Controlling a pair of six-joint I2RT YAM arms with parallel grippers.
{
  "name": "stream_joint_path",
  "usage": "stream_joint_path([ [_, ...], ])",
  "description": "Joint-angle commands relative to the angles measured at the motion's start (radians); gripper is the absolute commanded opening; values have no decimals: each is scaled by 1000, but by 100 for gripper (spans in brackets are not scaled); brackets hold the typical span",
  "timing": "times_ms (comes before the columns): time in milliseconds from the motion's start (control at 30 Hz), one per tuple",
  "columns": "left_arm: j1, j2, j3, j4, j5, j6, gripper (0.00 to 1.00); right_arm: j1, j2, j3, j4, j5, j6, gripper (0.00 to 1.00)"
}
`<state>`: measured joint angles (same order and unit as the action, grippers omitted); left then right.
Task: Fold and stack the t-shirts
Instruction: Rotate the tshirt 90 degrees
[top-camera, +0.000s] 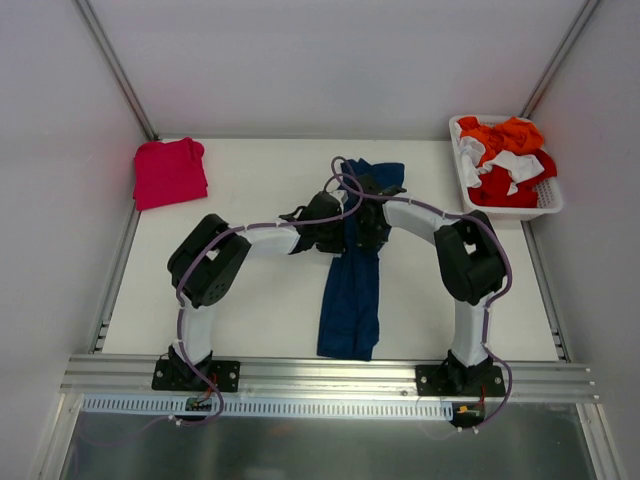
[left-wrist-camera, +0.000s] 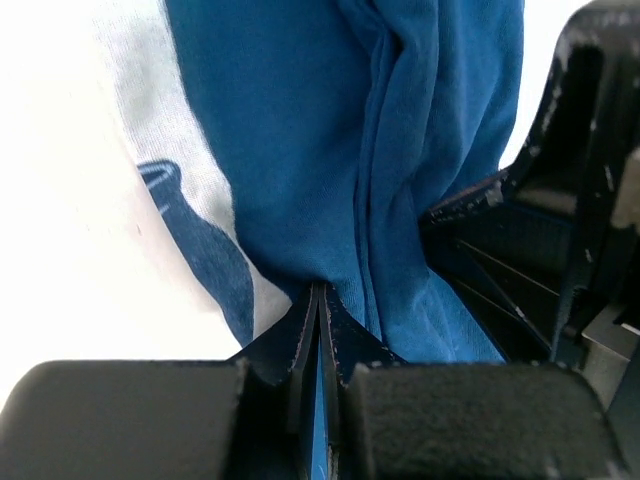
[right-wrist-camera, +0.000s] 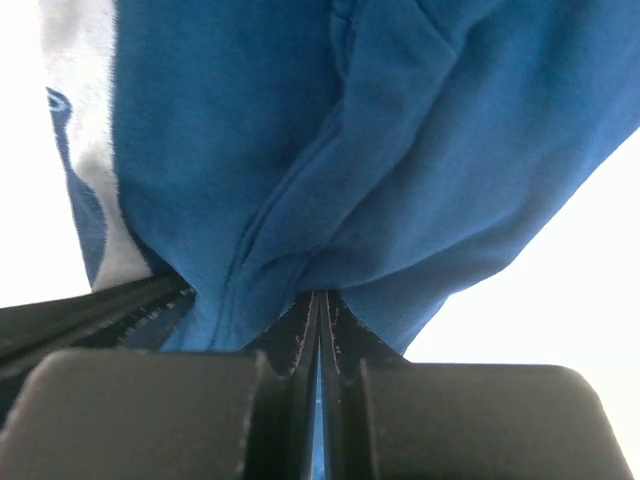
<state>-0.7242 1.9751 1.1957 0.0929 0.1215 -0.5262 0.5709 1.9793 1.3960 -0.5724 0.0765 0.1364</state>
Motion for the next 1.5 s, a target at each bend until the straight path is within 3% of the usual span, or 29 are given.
stream_joint_path([
  [0,20,24,67,-4,47,29,0,-20,19,43,-40,0,-32,0],
  [567,20,-139,-125,-16,-8,37,0,-25,-108,-100,-70,80,9,1],
  [800,3,-269,-151,-12,-32,84,0,-5,-264,-161,22,97,-24,1],
  [900,-26,-376,-145,-33,-60,133,0,23,-353,-144,2,114,-50,25],
  [933,-33,-407,-146,-42,-63,138,0,35,-425,-137,-15,117,-55,39],
  [1067,-75,-533,-177,-134,-57,88,0,111,-608,-182,-98,121,-15,58],
  [1100,-104,-571,-195,-143,-68,78,4,122,-641,-208,-101,120,0,60],
  [1167,-147,-605,-277,-140,-152,63,28,154,-730,-303,-96,118,50,60],
  [1200,-199,-633,-322,-137,-183,63,65,167,-756,-339,-92,130,66,60],
  [1233,-224,-643,-343,-133,-213,57,82,184,-783,-373,-81,146,83,60],
  [1267,-245,-654,-363,-128,-241,46,92,219,-831,-408,-72,158,115,60],
  [1333,-288,-686,-422,-113,-250,8,99,254,-878,-504,-51,189,153,60],
  [1467,-340,-736,-509,-97,-275,-41,99,380,-976,-632,-9,244,267,60],
])
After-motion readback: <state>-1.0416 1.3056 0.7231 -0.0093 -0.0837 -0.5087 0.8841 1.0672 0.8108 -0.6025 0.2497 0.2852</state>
